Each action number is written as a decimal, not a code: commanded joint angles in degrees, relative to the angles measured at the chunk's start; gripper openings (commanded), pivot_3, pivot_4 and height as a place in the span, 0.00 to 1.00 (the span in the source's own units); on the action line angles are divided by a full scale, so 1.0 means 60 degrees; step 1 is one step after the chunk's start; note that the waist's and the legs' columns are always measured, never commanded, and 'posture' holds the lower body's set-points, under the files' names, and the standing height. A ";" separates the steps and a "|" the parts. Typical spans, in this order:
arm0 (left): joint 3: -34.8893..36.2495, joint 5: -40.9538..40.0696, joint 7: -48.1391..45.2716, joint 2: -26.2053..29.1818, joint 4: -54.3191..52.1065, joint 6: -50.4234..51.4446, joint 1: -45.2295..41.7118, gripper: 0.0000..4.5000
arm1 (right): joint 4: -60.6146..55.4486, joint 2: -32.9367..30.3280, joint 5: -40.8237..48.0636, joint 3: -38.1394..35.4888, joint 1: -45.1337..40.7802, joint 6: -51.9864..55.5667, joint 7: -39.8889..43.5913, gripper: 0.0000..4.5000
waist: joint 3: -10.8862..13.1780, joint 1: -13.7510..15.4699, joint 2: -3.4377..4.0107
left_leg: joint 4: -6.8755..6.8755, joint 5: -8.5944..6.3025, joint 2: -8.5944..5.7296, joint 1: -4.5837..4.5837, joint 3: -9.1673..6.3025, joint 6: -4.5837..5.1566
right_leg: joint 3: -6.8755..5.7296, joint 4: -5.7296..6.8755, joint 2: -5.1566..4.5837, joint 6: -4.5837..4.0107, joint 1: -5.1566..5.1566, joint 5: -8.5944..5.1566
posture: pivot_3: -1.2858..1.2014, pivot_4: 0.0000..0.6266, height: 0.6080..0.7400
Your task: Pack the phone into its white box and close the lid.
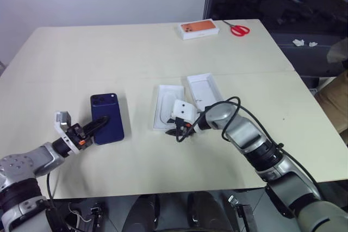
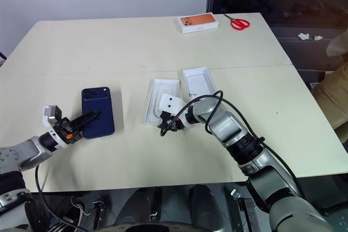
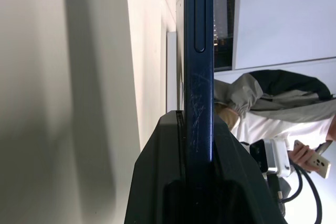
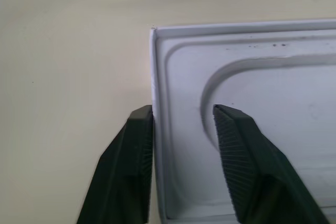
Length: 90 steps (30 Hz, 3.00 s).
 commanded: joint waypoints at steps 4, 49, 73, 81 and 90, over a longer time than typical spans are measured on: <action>0.0027 -0.0296 -0.0098 0.0071 -0.0333 -0.0142 -0.0005 0.00 | 0.0052 0.0043 -0.0100 0.0079 -0.0055 -0.0257 0.0100 0.47 | 0.0000 0.0000 0.0000 | 0.0000 0.0000 0.0000 0.0000 0.0000 0.0000 | 0.0000 0.0000 0.0000 0.0000 0.0000 0.0000 | 0.52 0.24 1.00; -0.0025 -0.1734 0.1744 -0.0572 -0.1436 0.1047 -0.0550 0.00 | -0.1417 0.1276 0.2070 -0.1801 -0.0190 0.0833 0.0245 0.98 | -0.0003 0.0003 -0.0009 | 0.0008 0.0000 0.0000 0.0001 -0.0002 0.0000 | -0.0002 0.0008 0.0001 0.0001 0.0001 0.0001 | 0.52 0.24 1.00; -0.1378 -0.1968 0.5447 -0.3348 -0.1892 -0.0005 -0.1315 0.00 | -0.0881 -0.1437 0.2902 -0.3062 0.0982 -0.1452 0.1955 0.98 | 0.0007 0.0303 -0.0036 | 0.0099 -0.0016 0.0007 -0.0012 0.0003 0.0027 | -0.0005 0.0007 0.0019 0.0004 0.0041 0.0002 | 0.52 0.24 1.00; -0.1895 -0.1850 0.5518 -0.3832 -0.1798 -0.0396 -0.1389 0.00 | -0.0935 -0.1380 0.2875 -0.2984 0.1016 -0.1518 0.1610 0.98 | 0.0007 0.0325 -0.0036 | 0.0128 -0.0022 -0.0003 -0.0012 0.0002 0.0035 | -0.0010 0.0005 0.0009 0.0004 0.0060 0.0002 | 0.52 0.24 1.00; -0.2572 -0.2138 0.5205 -0.3670 -0.2602 0.0139 -0.0892 0.00 | -0.0785 -0.1373 0.2773 -0.2863 0.0911 -0.1672 0.1504 0.98 | 0.0007 0.0451 -0.0036 | 0.0138 -0.0025 -0.0014 -0.0015 0.0004 0.0039 | -0.0007 0.0000 -0.0001 0.0004 0.0065 0.0002 | 0.52 0.24 1.00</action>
